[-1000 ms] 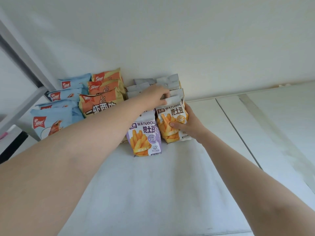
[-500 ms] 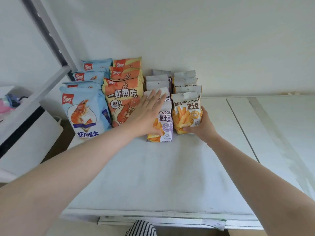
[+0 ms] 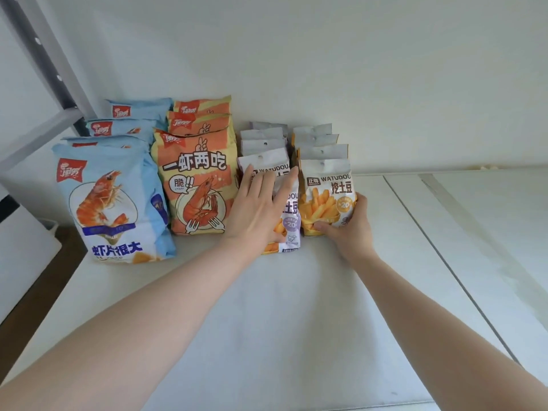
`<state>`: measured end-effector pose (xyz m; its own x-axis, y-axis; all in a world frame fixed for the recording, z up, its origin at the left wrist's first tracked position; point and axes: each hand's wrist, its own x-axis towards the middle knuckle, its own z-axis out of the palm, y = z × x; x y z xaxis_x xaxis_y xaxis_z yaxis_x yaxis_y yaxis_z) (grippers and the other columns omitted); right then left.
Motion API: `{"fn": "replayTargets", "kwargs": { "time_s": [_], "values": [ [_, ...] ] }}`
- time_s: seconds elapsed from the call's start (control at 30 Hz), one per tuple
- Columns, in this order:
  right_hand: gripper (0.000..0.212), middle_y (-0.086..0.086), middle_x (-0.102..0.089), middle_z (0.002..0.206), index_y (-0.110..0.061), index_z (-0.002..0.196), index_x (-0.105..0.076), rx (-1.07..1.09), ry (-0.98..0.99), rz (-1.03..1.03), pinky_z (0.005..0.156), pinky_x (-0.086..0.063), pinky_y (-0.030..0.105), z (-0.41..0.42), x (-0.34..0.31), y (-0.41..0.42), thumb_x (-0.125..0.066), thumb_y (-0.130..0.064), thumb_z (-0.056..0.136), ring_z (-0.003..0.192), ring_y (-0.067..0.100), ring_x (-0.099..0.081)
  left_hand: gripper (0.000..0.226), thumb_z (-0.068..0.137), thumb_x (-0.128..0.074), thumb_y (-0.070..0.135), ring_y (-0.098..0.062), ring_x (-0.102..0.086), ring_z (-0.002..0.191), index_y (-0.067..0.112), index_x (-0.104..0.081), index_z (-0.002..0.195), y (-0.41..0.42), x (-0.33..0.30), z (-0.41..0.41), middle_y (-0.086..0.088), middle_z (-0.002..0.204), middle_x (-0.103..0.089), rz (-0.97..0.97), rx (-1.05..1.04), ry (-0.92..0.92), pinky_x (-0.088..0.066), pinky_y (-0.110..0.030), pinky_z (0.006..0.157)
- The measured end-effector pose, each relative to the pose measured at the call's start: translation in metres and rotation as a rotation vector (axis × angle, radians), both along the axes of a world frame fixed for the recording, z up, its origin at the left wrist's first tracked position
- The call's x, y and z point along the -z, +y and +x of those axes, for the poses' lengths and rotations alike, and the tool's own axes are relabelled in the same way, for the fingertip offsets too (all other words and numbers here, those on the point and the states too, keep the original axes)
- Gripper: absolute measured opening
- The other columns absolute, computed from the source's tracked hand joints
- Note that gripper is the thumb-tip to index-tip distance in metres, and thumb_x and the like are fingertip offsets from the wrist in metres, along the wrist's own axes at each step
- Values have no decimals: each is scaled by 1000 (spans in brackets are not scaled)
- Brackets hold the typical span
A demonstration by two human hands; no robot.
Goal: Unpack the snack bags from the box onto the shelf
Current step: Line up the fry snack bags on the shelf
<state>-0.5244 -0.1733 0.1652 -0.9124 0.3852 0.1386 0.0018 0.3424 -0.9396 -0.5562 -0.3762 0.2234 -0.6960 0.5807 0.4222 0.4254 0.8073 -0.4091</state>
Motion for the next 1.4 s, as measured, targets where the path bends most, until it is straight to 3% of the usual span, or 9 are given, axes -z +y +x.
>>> {"fn": "replayTargets", "kwargs": {
  "time_s": [0.07,0.17,0.27,0.5,0.67,0.8,1.1,1.23,1.4],
  "values": [
    [84,-23,-59,103,-21,131,-33,-18,3,31,69,-44,4,2,1,3,-87,-11,69,85,-16,-58,143,42,-78,72,-30,-48,110,12,-10,152,-3,4,-3,-12,117,-46,20,30,52,-18,-51,117],
    [95,-9,-56,121,-18,136,-28,-83,-6,64,87,-49,24,3,-2,10,-90,-12,64,102,5,-61,144,43,-76,73,-33,-45,118,12,-7,153,-11,6,-5,-16,122,-44,11,23,57,-14,-54,118],
    [107,-9,-54,130,-21,143,-22,-132,-24,60,90,-49,29,2,-6,15,-91,-10,62,110,9,-60,142,47,-75,74,-36,-42,123,12,-3,153,-16,6,-4,-19,126,-42,7,13,35,-16,-57,116],
    [69,-23,-58,94,-25,115,-38,-42,-41,82,63,-42,10,5,1,5,-87,-11,69,83,-8,-57,141,55,-53,88,-39,-5,147,15,25,147,-23,2,-4,-23,158,-3,-82,-5,-12,0,-61,115],
    [80,-17,-61,109,-21,132,-35,-89,-34,25,82,-50,23,5,5,4,-86,-15,71,100,7,-63,140,58,-53,86,-37,-4,147,8,19,149,-24,4,-4,-22,159,0,-99,11,15,-4,-61,115],
    [86,-7,-60,125,-21,143,-27,-109,69,-48,96,-51,31,5,-1,7,-82,-13,77,110,3,-63,132,64,-54,81,-35,-1,148,4,8,151,-32,11,1,-21,159,2,-77,109,48,-4,-57,117],
    [60,-14,-66,110,-20,129,-44,-86,6,14,98,-52,45,4,1,7,-79,-28,81,105,9,-65,128,69,-47,82,-35,2,148,2,11,150,-29,22,1,-21,159,6,-89,74,72,-7,-54,118],
    [57,-13,-65,113,-19,130,-45,-97,-24,33,96,-52,37,4,-1,4,-76,-31,84,105,7,-64,126,71,-46,81,-38,4,147,3,12,150,-28,21,0,-24,158,8,-85,87,55,-1,-52,119],
    [51,-23,-60,104,-17,129,-44,-53,-1,29,73,-46,6,7,2,-2,-73,-26,88,91,-14,-57,120,74,-41,79,-39,4,147,3,11,151,-28,24,0,-25,157,8,-32,101,49,0,-53,119]
  ]
}}
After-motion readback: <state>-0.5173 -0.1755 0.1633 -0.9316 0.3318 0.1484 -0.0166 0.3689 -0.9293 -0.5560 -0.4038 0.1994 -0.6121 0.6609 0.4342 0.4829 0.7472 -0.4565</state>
